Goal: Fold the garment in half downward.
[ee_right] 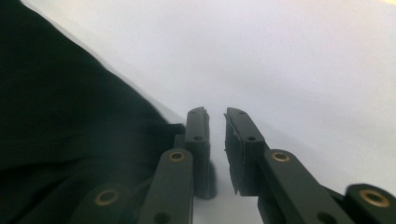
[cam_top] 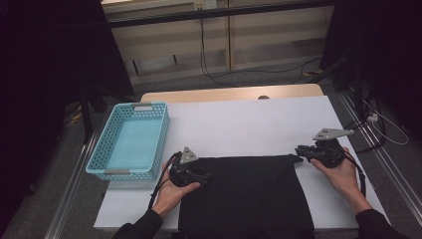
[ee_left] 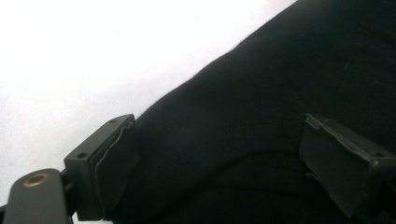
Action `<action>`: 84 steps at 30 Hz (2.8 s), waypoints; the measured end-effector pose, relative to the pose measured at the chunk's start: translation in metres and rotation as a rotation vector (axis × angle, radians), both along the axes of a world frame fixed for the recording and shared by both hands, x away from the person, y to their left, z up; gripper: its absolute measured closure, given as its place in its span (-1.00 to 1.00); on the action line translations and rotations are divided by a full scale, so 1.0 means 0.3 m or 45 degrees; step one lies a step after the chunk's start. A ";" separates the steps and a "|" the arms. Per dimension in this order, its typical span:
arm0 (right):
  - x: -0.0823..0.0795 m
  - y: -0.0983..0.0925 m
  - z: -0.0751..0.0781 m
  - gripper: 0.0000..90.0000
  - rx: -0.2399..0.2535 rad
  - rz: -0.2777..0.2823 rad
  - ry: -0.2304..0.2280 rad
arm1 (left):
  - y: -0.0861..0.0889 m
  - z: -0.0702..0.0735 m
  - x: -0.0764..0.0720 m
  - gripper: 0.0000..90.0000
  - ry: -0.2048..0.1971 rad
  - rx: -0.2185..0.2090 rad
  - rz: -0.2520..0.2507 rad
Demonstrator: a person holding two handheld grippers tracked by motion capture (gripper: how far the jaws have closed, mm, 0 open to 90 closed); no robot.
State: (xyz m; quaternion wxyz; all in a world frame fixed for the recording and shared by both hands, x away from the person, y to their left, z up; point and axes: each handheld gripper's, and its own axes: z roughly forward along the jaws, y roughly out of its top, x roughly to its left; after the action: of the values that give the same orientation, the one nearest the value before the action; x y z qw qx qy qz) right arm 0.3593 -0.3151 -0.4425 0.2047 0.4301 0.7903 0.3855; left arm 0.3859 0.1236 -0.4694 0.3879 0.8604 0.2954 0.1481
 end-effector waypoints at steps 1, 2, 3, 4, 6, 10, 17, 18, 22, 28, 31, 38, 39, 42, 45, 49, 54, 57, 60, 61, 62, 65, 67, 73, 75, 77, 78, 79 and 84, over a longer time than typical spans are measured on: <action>0.016 0.001 -0.007 0.74 -0.018 -0.004 0.007 | -0.001 0.000 0.000 -0.73 -0.001 0.000 -0.002; 0.033 0.002 -0.015 0.71 -0.022 -0.010 0.018 | -0.001 0.000 -0.001 -0.73 0.001 0.000 -0.003; 0.042 0.003 -0.019 0.69 -0.016 -0.005 0.024 | -0.001 0.000 -0.001 -0.73 -0.001 0.002 -0.006; 0.052 0.007 -0.028 0.65 -0.002 0.013 0.037 | 0.000 0.000 0.000 -0.73 -0.005 0.004 -0.006; 0.055 0.019 -0.045 0.63 -0.011 0.054 0.072 | 0.001 0.001 -0.001 -0.73 -0.002 -0.001 -0.007; 0.041 0.031 -0.050 0.59 -0.014 0.110 0.089 | 0.002 0.002 -0.002 -0.73 -0.004 -0.002 -0.008; 0.036 0.051 -0.065 0.44 -0.046 0.150 0.120 | 0.001 0.002 -0.003 -0.73 -0.006 0.001 -0.010; 0.037 0.054 -0.068 0.42 -0.052 0.152 0.122 | 0.001 0.002 -0.003 -0.73 -0.006 -0.001 -0.008; 0.032 0.063 -0.068 0.46 -0.072 0.162 0.127 | 0.001 0.002 -0.002 -0.73 -0.004 -0.002 -0.011; 0.026 0.070 -0.065 0.63 -0.049 0.192 0.176 | 0.001 0.004 -0.006 -0.73 -0.005 -0.005 -0.008; 0.019 0.078 -0.063 0.82 -0.044 0.201 0.187 | 0.001 0.003 -0.004 -0.73 -0.003 -0.008 -0.009; -0.005 0.074 -0.052 0.93 -0.058 0.070 0.150 | 0.003 0.010 -0.005 -0.73 -0.017 -0.017 -0.007; -0.008 0.067 -0.049 0.93 -0.054 0.040 0.142 | 0.003 0.011 -0.005 -0.73 -0.023 -0.022 -0.005; -0.015 0.030 -0.038 0.94 -0.030 -0.050 0.112 | 0.003 0.012 -0.004 -0.72 -0.022 -0.027 0.003; -0.017 0.012 -0.040 0.95 -0.036 -0.087 0.110 | 0.005 0.014 0.000 -0.65 -0.023 -0.045 0.029; -0.011 0.002 -0.040 0.95 -0.048 -0.133 0.104 | 0.007 0.027 0.016 -0.62 -0.030 -0.066 0.060; -0.009 -0.013 -0.046 0.95 -0.002 -0.135 0.132 | 0.004 0.051 0.047 -0.45 -0.001 -0.117 0.103; -0.007 -0.020 -0.052 0.94 0.047 -0.077 0.139 | 0.003 0.047 0.059 -0.38 -0.005 -0.092 0.106; -0.008 -0.016 -0.051 0.88 0.059 -0.055 0.120 | 0.008 0.039 0.063 -0.36 0.006 -0.072 0.110; -0.007 -0.016 -0.049 0.84 0.064 -0.051 0.111 | 0.008 0.037 0.064 -0.37 0.007 -0.073 0.112; -0.006 -0.018 -0.044 0.76 0.067 -0.050 0.094 | 0.009 0.037 0.064 -0.40 0.008 -0.067 0.113; 0.004 -0.021 -0.041 0.52 0.065 -0.074 0.073 | 0.004 0.034 0.060 -0.47 0.007 -0.060 0.100; 0.017 -0.024 -0.043 0.50 0.078 -0.064 0.066 | 0.000 0.032 0.058 -0.52 0.008 -0.057 0.090; 0.045 0.002 -0.075 0.28 0.037 -0.010 0.118 | 0.009 0.042 0.056 -0.59 -0.001 -0.082 0.093; 0.044 0.013 -0.079 0.18 0.012 0.009 0.125 | 0.011 0.040 0.058 -0.60 0.009 -0.091 0.103; 0.043 0.020 -0.078 0.16 -0.017 0.022 0.124 | 0.010 0.042 0.060 -0.63 0.000 -0.089 0.108; 0.043 0.021 -0.078 0.16 -0.019 0.022 0.126 | 0.009 0.042 0.059 -0.64 0.000 -0.094 0.108; 0.042 0.022 -0.078 0.16 -0.022 0.021 0.127 | 0.008 0.044 0.058 -0.64 -0.009 -0.090 0.104; 0.038 0.020 -0.073 0.42 -0.009 0.042 0.165 | 0.004 0.039 0.064 -0.60 -0.004 -0.093 0.110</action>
State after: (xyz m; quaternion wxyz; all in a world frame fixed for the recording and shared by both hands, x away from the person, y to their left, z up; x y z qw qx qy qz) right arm 0.3708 -0.3092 -0.4643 0.1482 0.4403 0.8103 0.3573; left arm 0.4052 0.1247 -0.4576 0.4126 0.8319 0.3370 0.1554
